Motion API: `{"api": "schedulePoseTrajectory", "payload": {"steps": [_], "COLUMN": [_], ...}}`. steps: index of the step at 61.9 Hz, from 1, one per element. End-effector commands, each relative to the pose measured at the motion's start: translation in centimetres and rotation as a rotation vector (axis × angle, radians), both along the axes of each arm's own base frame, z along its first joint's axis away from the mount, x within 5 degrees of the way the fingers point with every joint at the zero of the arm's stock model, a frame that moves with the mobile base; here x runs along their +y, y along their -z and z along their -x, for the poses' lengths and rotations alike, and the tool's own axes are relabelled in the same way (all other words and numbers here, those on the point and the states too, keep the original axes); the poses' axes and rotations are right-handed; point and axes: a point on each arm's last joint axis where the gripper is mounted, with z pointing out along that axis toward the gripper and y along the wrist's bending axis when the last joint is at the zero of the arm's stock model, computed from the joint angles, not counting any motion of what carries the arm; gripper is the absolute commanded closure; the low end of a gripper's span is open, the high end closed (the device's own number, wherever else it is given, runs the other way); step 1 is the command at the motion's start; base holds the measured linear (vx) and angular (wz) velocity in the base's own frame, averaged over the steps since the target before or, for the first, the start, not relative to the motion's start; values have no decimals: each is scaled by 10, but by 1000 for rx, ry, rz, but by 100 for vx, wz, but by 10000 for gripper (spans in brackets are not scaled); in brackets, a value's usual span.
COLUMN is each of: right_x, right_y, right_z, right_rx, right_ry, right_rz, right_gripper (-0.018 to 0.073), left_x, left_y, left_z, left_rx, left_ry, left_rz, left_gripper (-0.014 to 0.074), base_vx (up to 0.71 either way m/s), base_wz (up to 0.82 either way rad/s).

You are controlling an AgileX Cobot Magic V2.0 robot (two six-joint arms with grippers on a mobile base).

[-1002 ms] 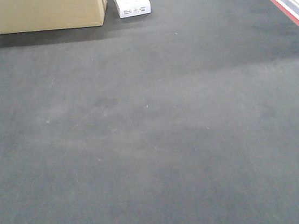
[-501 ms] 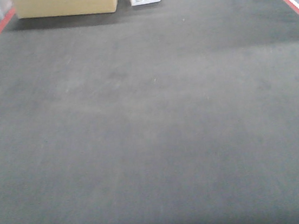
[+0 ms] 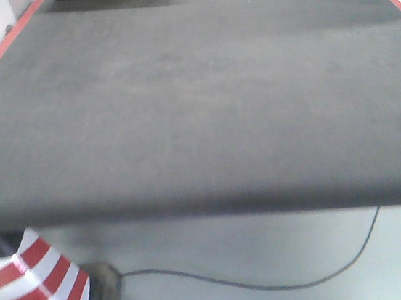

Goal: Pour parts from conveyor to right shelf
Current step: 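Drive the base away from the conveyor holding the part in the right gripper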

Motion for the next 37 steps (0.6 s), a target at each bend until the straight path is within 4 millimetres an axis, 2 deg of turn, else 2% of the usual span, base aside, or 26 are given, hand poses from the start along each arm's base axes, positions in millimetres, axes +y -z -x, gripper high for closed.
{"api": "schedulePoseTrajectory", "payload": {"steps": [1,37], "right_x": [0,0], "right_y": [-15,-15], "right_z": [-1,-1], "right_rx": [-89,-89], "right_ry": [3,3], "right_rz": [4,4], "right_gripper": [565,565], "left_x": [0,0], "left_y": [3,3], "left_z": [0,0], "left_rx": [-56,-56], "left_ry": [5,5], "left_rz": [11,11], "left_gripper": [603,603], "base_vx": [-40,-34], "base_wz": [6,-3]}}
